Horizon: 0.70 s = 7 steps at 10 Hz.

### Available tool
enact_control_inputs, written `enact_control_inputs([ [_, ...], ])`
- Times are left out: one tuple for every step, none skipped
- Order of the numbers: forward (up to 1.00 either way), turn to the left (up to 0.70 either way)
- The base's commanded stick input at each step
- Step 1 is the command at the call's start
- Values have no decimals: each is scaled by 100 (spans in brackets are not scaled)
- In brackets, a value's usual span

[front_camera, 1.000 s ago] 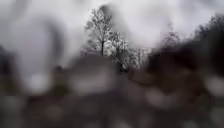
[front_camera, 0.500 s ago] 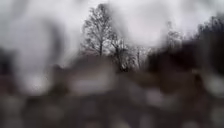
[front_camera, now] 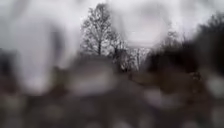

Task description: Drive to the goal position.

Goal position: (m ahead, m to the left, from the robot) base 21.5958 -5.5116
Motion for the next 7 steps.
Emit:
enact_control_inputs([
  [85, 0],
  [85, 0],
  [85, 0],
  [85, 0],
  [85, 0],
  [85, 0],
  [85, 0],
])
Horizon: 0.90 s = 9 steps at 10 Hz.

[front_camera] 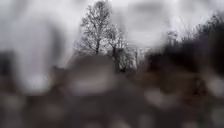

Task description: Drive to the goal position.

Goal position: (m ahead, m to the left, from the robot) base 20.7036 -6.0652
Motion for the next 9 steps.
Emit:
enact_control_inputs([
  [85, 0],
  [85, 0],
  [85, 0],
  [85, 0],
  [85, 0],
  [85, 0],
  [85, 0],
  [85, 0],
  [85, 0],
])
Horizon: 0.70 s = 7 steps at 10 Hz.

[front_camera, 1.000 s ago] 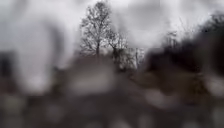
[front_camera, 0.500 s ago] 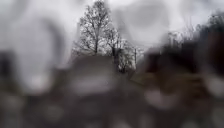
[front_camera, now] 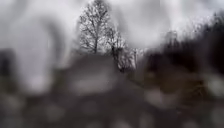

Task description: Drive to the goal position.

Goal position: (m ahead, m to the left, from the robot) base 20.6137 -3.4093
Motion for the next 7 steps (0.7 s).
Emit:
enact_control_inputs([
  [85, 0],
  [85, 0],
  [85, 1],
  [85, 34],
  [85, 34],
  [85, 34],
  [85, 6],
])
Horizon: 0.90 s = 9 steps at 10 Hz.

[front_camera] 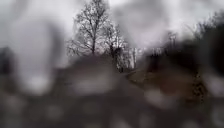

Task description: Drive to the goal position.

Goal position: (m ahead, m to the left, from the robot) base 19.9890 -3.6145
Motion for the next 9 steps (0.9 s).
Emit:
enact_control_inputs([
  [85, 0],
  [85, 0],
  [85, 0],
  [85, 0],
  [85, 0],
  [85, 0],
  [85, 0],
  [85, 0],
  [85, 0],
])
